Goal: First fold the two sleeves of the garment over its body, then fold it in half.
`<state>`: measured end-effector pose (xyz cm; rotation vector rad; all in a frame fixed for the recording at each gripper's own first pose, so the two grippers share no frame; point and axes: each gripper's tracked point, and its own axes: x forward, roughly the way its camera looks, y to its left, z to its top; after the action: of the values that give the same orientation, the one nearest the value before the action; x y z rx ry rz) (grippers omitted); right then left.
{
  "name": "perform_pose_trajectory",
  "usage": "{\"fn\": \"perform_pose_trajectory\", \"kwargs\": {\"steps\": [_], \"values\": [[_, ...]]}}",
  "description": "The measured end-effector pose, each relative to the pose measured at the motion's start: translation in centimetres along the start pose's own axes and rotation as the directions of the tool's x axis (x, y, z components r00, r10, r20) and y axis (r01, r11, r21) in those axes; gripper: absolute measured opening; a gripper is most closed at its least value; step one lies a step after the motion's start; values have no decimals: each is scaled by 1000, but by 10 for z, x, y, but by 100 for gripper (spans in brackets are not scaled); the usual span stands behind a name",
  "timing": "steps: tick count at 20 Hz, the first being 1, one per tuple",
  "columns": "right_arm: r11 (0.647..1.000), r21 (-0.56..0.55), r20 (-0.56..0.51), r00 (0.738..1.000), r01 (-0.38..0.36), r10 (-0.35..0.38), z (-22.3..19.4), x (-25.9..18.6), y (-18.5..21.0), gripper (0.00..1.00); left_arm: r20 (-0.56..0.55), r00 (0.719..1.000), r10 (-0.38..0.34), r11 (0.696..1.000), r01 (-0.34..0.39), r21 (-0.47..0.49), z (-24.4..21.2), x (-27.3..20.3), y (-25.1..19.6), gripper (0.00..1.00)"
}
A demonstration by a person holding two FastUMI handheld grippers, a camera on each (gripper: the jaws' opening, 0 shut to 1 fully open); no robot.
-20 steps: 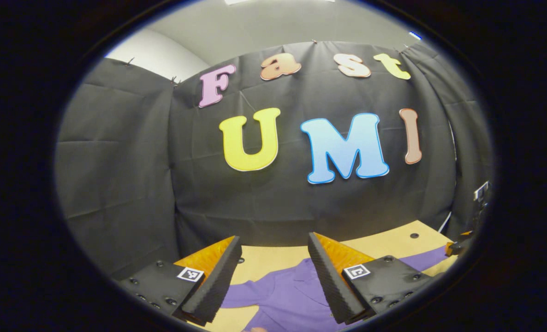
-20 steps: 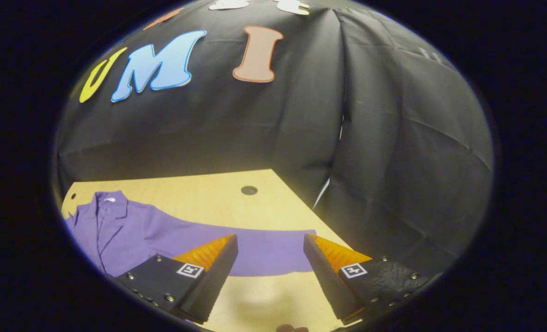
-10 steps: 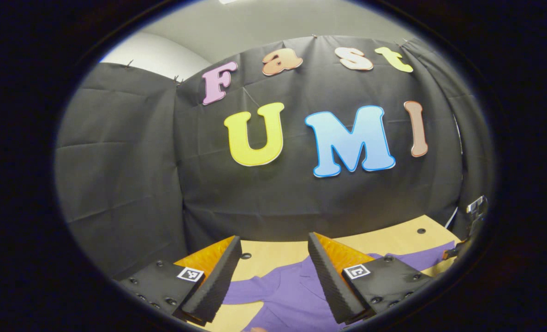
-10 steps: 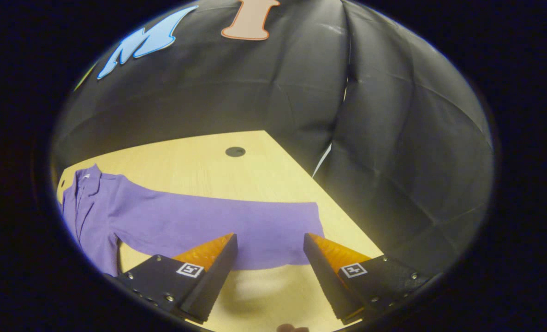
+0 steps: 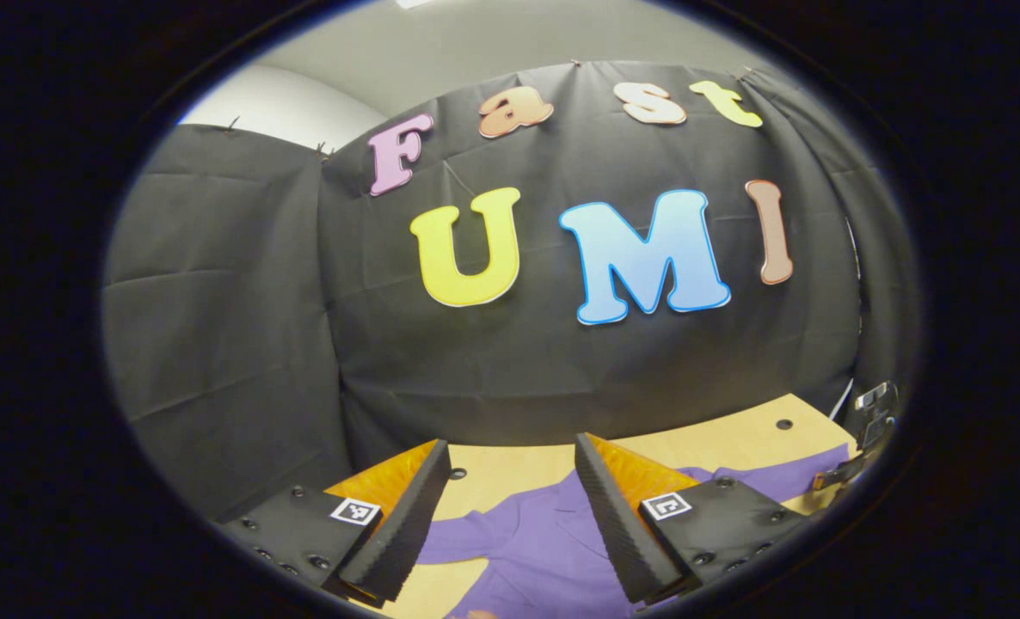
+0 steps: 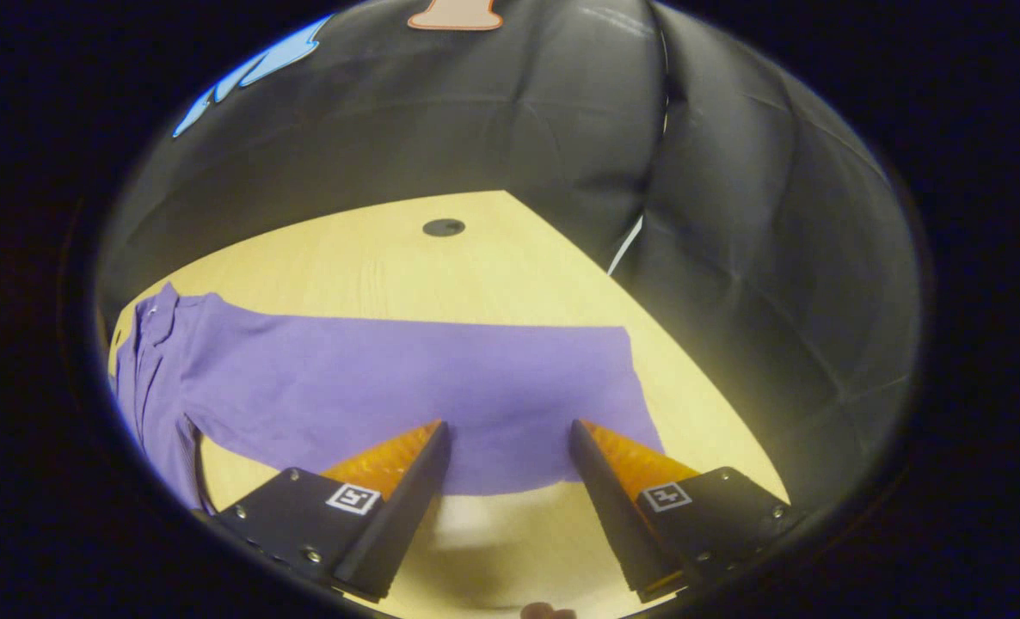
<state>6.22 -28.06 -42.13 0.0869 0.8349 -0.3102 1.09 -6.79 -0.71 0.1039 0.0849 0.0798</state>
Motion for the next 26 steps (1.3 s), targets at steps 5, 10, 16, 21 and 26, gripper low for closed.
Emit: {"fn": "perform_pose_trajectory", "kwargs": {"steps": [5,10,16,21,26], "values": [[996,54,6,998,-65,65,-4,1,9,91,-7,1000,-15,1000,15,-21,-3,-4,-7,95],[984,159,-63,994,-74,85,-2,0,14,18,0,1000,-8,1000,8,-24,-2,-10,-1,95],[972,235,-125,991,-23,54,8,-3,23,2,0,1000,6,1000,-6,-29,-4,-18,14,95],[960,248,-43,989,-126,141,46,-34,72,2,4,1000,18,998,-18,-56,-12,-24,35,95],[947,140,24,957,-290,290,77,-83,171,1,1,999,47,996,-47,-78,-24,-35,77,95]]}}
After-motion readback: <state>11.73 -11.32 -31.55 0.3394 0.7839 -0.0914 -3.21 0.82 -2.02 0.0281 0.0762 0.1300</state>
